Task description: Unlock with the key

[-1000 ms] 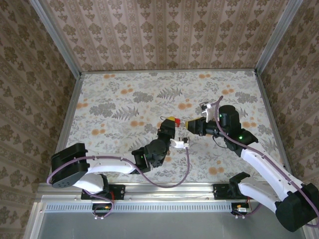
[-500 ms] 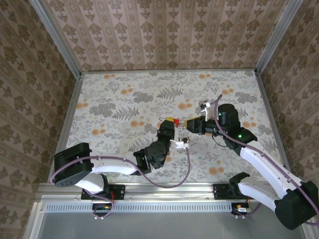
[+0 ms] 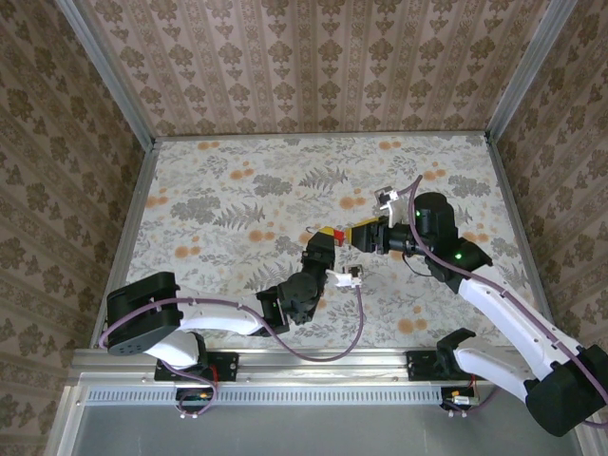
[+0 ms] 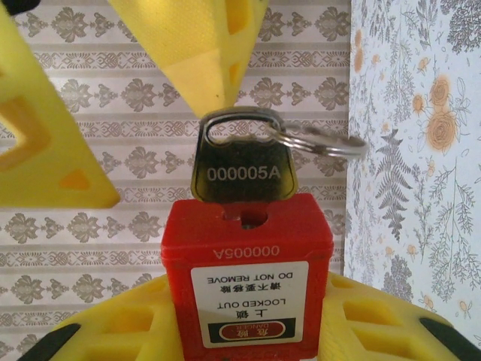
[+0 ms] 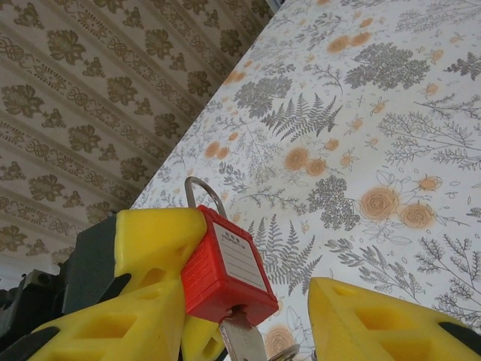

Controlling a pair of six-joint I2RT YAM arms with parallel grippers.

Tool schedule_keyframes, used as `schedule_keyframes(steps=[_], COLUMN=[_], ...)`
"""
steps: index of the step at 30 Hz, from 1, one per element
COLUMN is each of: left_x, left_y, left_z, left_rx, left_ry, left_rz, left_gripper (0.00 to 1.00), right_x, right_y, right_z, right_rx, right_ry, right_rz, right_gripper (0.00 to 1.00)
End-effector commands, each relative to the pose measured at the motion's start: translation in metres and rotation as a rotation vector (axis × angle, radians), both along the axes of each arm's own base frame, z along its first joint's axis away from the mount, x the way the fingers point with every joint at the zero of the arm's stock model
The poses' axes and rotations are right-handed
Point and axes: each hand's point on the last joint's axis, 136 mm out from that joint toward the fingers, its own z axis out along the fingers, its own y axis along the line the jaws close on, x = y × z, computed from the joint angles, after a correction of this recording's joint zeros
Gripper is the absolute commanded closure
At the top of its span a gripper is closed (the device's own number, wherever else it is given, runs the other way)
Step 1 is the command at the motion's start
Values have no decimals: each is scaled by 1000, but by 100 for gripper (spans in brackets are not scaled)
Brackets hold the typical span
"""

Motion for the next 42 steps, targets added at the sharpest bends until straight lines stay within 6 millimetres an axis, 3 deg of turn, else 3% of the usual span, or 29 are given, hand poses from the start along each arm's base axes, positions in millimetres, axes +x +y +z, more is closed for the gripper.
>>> schedule_keyframes(steps=[1,8,15,21,30,42], left_x=[-2,-2,-1,-2,-3,-4], left_y=[-2,-2,-1,-2,-1,0], left_z=[4,2,0,2,-4,-1], left_rx=[-48,-40,-40,-39,-31,-37], left_ry=[7,14,22,21,31,26], left_rz=[-12,-12,-11,-19,-21,-22], left_gripper=[100,100,100,100,100,100], right_x=[-5,-7,-10,-5,3,9], right_y=[-5,-8,-1,-4,-6,-8], right_z=[-2,-15,-13,-26,-20,-37], right_rx=[-51,-95,-100,-147,-122,-168], right_ry=[4,28,22,48,62,119], right_rz=[-4,-30,-1,-26,-80,-102], right_gripper=[53,54,54,54,52,52])
